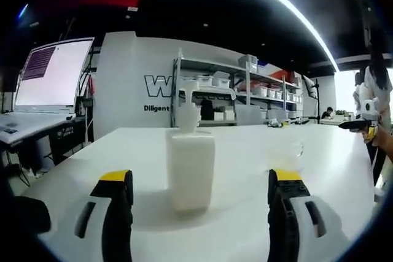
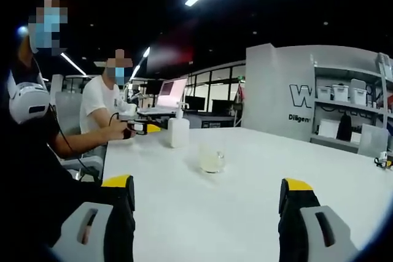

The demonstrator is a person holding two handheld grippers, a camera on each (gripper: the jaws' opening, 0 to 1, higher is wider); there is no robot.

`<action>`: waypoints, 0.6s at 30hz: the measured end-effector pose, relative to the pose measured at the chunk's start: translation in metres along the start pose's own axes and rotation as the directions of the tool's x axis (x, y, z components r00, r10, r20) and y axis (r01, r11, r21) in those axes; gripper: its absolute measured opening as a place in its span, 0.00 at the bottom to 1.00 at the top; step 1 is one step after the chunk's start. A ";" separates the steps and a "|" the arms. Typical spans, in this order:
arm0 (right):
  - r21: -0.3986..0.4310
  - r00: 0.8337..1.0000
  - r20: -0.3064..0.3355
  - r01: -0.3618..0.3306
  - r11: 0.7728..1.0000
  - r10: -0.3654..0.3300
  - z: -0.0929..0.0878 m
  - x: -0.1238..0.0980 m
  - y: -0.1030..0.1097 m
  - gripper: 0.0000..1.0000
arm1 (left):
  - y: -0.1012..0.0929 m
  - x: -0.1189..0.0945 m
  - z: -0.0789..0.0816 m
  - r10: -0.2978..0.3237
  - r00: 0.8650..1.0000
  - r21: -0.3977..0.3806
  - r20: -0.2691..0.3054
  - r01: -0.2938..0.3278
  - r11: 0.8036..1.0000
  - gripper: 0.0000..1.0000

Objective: Hold the bottle steady, press the pump all the way down and release, and repeat the specified number of times to dispense into the cup

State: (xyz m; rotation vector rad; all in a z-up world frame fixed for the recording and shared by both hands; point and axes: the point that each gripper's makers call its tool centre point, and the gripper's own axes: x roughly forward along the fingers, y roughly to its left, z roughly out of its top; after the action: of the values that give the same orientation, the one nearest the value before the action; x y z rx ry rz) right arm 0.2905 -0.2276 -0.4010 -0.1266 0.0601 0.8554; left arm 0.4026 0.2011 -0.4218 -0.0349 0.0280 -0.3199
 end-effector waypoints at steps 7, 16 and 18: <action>-0.006 1.000 -0.004 -0.002 1.000 0.002 0.001 0.001 0.002 0.99 | 0.000 0.005 -0.002 0.007 1.000 -0.001 -0.010 -0.007 1.000 0.84; -0.008 1.000 -0.008 -0.002 1.000 0.002 -0.001 0.000 0.001 0.99 | -0.005 0.010 -0.005 0.005 1.000 -0.002 -0.019 -0.005 1.000 0.81; -0.008 1.000 -0.008 -0.002 1.000 0.002 -0.001 0.001 0.001 0.99 | -0.006 0.011 -0.006 0.008 1.000 -0.006 -0.024 -0.008 1.000 0.79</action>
State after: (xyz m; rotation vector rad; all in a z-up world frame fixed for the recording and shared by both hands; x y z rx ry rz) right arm 0.2901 -0.2265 -0.4023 -0.1370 0.0645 0.8574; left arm 0.4106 0.1921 -0.4279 -0.0370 0.0527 -0.3121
